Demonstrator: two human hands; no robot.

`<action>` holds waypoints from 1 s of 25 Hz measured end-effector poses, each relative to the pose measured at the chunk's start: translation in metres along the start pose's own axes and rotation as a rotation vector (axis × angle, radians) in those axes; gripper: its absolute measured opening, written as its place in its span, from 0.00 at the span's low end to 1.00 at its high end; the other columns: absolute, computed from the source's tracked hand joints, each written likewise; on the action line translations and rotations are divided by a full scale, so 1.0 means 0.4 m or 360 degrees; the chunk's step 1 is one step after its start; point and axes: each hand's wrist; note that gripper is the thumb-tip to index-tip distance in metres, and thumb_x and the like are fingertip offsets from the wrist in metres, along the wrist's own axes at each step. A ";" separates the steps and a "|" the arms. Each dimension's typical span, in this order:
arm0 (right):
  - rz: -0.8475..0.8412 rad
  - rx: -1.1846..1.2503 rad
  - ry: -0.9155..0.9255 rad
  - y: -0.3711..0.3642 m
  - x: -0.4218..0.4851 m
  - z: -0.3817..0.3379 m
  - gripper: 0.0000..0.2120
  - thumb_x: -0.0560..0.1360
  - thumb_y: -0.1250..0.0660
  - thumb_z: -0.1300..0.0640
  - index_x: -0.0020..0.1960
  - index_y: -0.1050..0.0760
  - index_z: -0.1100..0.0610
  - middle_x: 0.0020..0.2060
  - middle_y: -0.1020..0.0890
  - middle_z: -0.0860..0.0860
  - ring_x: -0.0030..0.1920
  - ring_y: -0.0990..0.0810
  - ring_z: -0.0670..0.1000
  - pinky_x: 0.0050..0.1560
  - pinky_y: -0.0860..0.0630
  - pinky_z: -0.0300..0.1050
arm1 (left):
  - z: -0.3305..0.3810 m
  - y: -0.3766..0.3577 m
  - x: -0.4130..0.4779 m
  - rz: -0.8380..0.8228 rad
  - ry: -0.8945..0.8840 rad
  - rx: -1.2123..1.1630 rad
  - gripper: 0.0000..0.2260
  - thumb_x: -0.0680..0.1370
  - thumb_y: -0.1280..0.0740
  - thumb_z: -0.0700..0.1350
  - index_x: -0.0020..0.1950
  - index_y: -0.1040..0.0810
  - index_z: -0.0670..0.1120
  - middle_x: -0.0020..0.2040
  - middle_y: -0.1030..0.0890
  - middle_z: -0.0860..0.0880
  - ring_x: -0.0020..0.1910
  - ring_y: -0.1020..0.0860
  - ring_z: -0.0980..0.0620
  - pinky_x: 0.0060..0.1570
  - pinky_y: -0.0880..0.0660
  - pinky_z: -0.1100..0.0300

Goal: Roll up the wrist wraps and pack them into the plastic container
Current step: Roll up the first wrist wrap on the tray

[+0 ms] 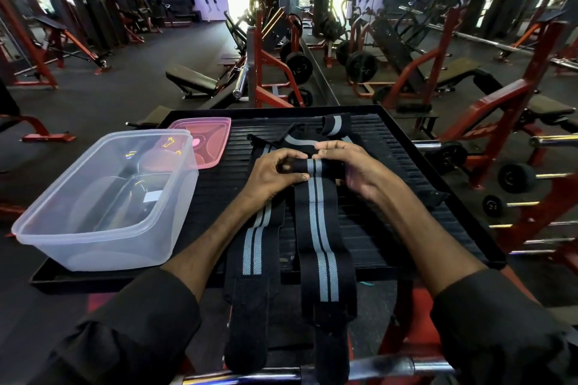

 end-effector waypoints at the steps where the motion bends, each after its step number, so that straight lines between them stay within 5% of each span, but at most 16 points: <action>1: 0.0006 -0.0193 -0.0005 0.000 0.000 0.003 0.08 0.76 0.28 0.48 0.54 0.18 0.48 0.52 0.14 0.46 0.56 0.20 0.49 0.53 0.27 0.51 | -0.003 -0.002 -0.002 0.0017 -0.0013 0.0012 0.18 0.69 0.21 0.38 0.55 0.17 0.50 0.51 0.18 0.59 0.48 0.22 0.72 0.51 0.28 0.75; 4: -0.0108 -0.0538 -0.0010 0.001 -0.008 0.031 0.19 0.77 0.31 0.38 0.57 0.19 0.52 0.57 0.16 0.47 0.57 0.21 0.47 0.48 0.27 0.46 | -0.008 -0.007 -0.009 0.0044 -0.0062 0.0053 0.18 0.69 0.21 0.38 0.55 0.18 0.52 0.52 0.18 0.60 0.52 0.21 0.71 0.54 0.28 0.75; 8: -0.0121 -0.0337 0.0220 0.016 -0.018 0.046 0.14 0.79 0.29 0.49 0.58 0.18 0.58 0.53 0.14 0.51 0.54 0.16 0.48 0.53 0.22 0.42 | 0.004 -0.001 -0.006 -0.0238 0.0091 -0.0130 0.16 0.75 0.25 0.38 0.61 0.21 0.45 0.46 0.20 0.57 0.41 0.20 0.68 0.42 0.23 0.71; 10: -0.0175 -0.0294 0.0296 0.024 -0.019 0.053 0.12 0.78 0.28 0.54 0.60 0.18 0.58 0.55 0.13 0.53 0.58 0.16 0.51 0.62 0.22 0.45 | 0.003 0.007 -0.006 -0.0352 0.0186 -0.0250 0.14 0.78 0.28 0.45 0.63 0.22 0.49 0.49 0.20 0.50 0.47 0.19 0.61 0.43 0.18 0.62; 14: -0.0140 -0.0240 0.0240 0.023 -0.021 0.053 0.12 0.75 0.25 0.60 0.58 0.17 0.56 0.49 0.13 0.51 0.52 0.16 0.51 0.62 0.22 0.49 | -0.011 0.019 -0.004 -0.0399 0.0255 -0.0229 0.15 0.77 0.27 0.47 0.63 0.21 0.50 0.58 0.20 0.36 0.58 0.18 0.45 0.49 0.16 0.51; 16: -0.0166 -0.0200 0.0143 0.022 -0.025 0.046 0.13 0.74 0.25 0.63 0.57 0.17 0.54 0.48 0.13 0.51 0.50 0.16 0.51 0.56 0.22 0.49 | -0.011 0.017 -0.010 -0.0379 0.0218 -0.0217 0.17 0.76 0.25 0.44 0.63 0.21 0.48 0.55 0.19 0.35 0.52 0.16 0.48 0.47 0.16 0.53; 20: -0.0168 0.0165 -0.0039 0.015 -0.034 0.025 0.13 0.77 0.29 0.61 0.60 0.19 0.54 0.51 0.13 0.53 0.50 0.15 0.50 0.48 0.19 0.47 | -0.002 0.006 -0.030 -0.0247 0.0125 -0.0242 0.19 0.73 0.23 0.39 0.62 0.20 0.44 0.53 0.16 0.51 0.51 0.16 0.57 0.48 0.18 0.60; 25: -0.0178 -0.0545 -0.0050 0.026 -0.047 0.043 0.18 0.79 0.33 0.40 0.60 0.20 0.52 0.56 0.16 0.49 0.54 0.19 0.48 0.51 0.23 0.46 | -0.009 0.000 -0.034 -0.0094 -0.0098 -0.0072 0.18 0.69 0.20 0.40 0.57 0.18 0.45 0.55 0.17 0.55 0.56 0.19 0.63 0.58 0.25 0.70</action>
Point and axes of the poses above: each hand's wrist, its own x-axis towards the middle knuckle, its own y-axis out of the back of the hand, z = x × y
